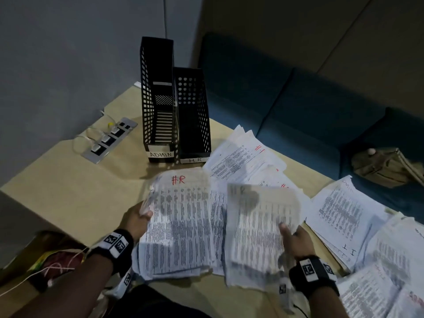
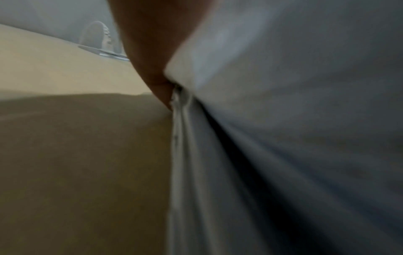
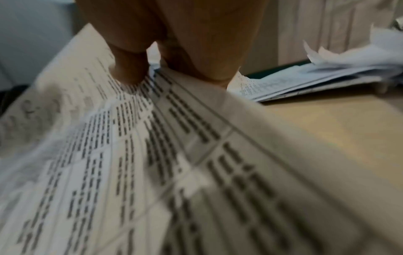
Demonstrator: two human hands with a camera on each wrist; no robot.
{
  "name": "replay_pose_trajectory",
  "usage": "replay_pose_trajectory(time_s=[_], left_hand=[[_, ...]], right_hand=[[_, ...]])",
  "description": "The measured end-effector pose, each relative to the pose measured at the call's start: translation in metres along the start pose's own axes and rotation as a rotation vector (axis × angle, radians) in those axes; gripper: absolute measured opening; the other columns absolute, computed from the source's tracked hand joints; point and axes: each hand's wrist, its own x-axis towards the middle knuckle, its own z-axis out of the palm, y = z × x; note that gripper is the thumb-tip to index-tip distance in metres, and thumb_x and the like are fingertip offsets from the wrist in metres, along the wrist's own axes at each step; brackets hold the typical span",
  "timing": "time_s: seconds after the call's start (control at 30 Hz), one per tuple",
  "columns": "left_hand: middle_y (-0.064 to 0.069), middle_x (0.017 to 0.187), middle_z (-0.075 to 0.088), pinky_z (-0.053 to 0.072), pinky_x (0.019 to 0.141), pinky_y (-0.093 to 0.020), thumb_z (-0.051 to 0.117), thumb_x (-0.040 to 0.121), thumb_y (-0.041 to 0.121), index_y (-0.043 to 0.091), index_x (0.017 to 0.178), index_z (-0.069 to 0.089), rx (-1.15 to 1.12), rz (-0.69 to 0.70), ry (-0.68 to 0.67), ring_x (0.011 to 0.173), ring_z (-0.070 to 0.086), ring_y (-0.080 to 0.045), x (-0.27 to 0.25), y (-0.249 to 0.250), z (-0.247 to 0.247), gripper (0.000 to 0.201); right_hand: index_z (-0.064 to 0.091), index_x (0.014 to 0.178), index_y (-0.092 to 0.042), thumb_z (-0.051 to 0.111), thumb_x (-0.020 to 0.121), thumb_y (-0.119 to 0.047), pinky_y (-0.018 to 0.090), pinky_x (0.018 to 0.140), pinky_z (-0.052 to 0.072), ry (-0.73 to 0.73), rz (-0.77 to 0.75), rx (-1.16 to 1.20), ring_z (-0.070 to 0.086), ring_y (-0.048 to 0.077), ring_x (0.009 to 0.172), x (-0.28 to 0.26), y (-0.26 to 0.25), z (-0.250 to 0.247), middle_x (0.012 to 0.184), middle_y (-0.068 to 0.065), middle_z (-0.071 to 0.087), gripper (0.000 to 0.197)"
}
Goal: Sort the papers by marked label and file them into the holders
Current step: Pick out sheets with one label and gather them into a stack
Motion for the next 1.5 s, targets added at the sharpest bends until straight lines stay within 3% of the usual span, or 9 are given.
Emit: replay_pose_trajectory(time_s=[0.23,0.4,0.63,0.8,0.97,1.17,1.23,1.33,1.5], left_hand=[[-0.016,0.091,0.066,0.044,0.062,-0.029,0.05,0.091,0.013,0.02,0.122,0.058,0.015,-0.02,0.026,0.07,0.057,-0.027,-0.001,-0.004,0.001,0.032],[-0.007,0.069,0.059,0.035,0.053,-0.029,0.044,0.091,0.01,0.052,0.11,0.057,-0.004,0.006,-0.007,0.058,0.041,-0.02,-0.008,-0.001,-0.003,0.048],[-0.014,0.128,0.057,0.039,0.091,-0.032,0.049,0.095,0.013,0.014,0.139,0.044,-0.024,-0.066,-0.05,0.108,0.054,-0.03,-0.009,0.004,-0.017,0.044],[-0.012,0.122,0.061,0.041,0.091,-0.033,0.052,0.094,0.014,0.012,0.132,0.05,-0.05,-0.048,-0.071,0.104,0.056,-0.028,-0.012,0.017,-0.015,0.038],[-0.007,0.11,0.066,0.044,0.084,-0.026,0.062,0.091,0.023,0.011,0.114,0.06,0.024,0.093,-0.296,0.095,0.06,-0.023,-0.023,0.053,0.006,0.026],[0.007,0.085,0.065,0.048,0.079,-0.027,0.055,0.091,0.002,0.021,0.086,0.064,-0.056,0.107,-0.416,0.098,0.062,-0.024,-0.048,0.085,0.026,0.022],[0.004,0.109,0.062,0.042,0.096,-0.029,0.058,0.093,0.027,0.021,0.109,0.061,-0.144,0.108,-0.467,0.115,0.056,-0.02,-0.05,0.084,0.03,0.018],[0.026,0.134,0.035,0.032,0.098,-0.006,0.055,0.055,0.087,0.031,0.138,0.027,-0.335,0.269,-0.441,0.125,0.039,0.004,-0.042,0.074,0.032,0.104],[0.021,0.143,0.03,0.029,0.106,-0.018,0.062,0.086,0.01,0.053,0.132,0.031,-0.055,0.513,-0.335,0.134,0.028,0.002,-0.035,0.077,0.03,0.07]], right_hand=[[0.05,0.124,0.001,0.068,0.083,-0.031,0.041,0.092,0.05,0.061,0.157,-0.068,0.059,0.037,0.104,0.031,-0.017,0.051,0.122,0.023,0.057,0.055],[0.045,0.119,0.0,0.065,0.087,-0.017,0.027,0.06,0.046,-0.025,0.171,-0.022,0.056,0.029,0.082,0.02,-0.04,0.071,0.106,0.019,0.06,0.042],[0.06,0.088,-0.011,0.06,0.088,-0.038,0.032,0.058,0.047,0.238,-0.293,0.056,0.062,0.031,0.065,-0.011,-0.101,-0.021,0.068,0.01,0.063,0.027],[0.066,0.089,-0.006,0.064,0.084,-0.03,0.03,0.06,0.044,0.311,-0.432,0.212,0.061,0.026,0.064,-0.016,-0.12,-0.084,0.07,0.013,0.066,0.025],[0.065,0.086,-0.01,0.065,0.088,-0.027,0.018,0.044,0.042,0.087,-0.374,0.232,0.055,-0.003,0.041,-0.011,-0.1,-0.016,0.049,-0.009,0.059,0.018],[0.057,0.11,-0.01,0.061,0.09,-0.026,0.02,0.056,0.038,-0.092,-0.243,0.166,0.06,0.019,0.079,-0.02,-0.068,0.075,0.088,0.001,0.064,0.026],[0.054,0.11,-0.005,0.061,0.09,-0.023,0.017,0.05,0.037,-0.096,-0.225,0.157,0.057,0.017,0.071,-0.024,-0.062,0.087,0.08,-0.003,0.061,0.028],[0.053,0.111,-0.009,0.059,0.091,-0.019,0.014,0.051,0.045,-0.151,-0.207,0.131,0.06,0.018,0.07,-0.032,-0.06,0.099,0.081,-0.004,0.062,0.023],[0.022,0.14,-0.016,0.06,0.091,-0.027,0.03,0.076,0.053,-0.459,-0.244,-0.152,0.064,0.018,0.093,-0.035,-0.071,0.104,0.113,0.004,0.061,0.063]])
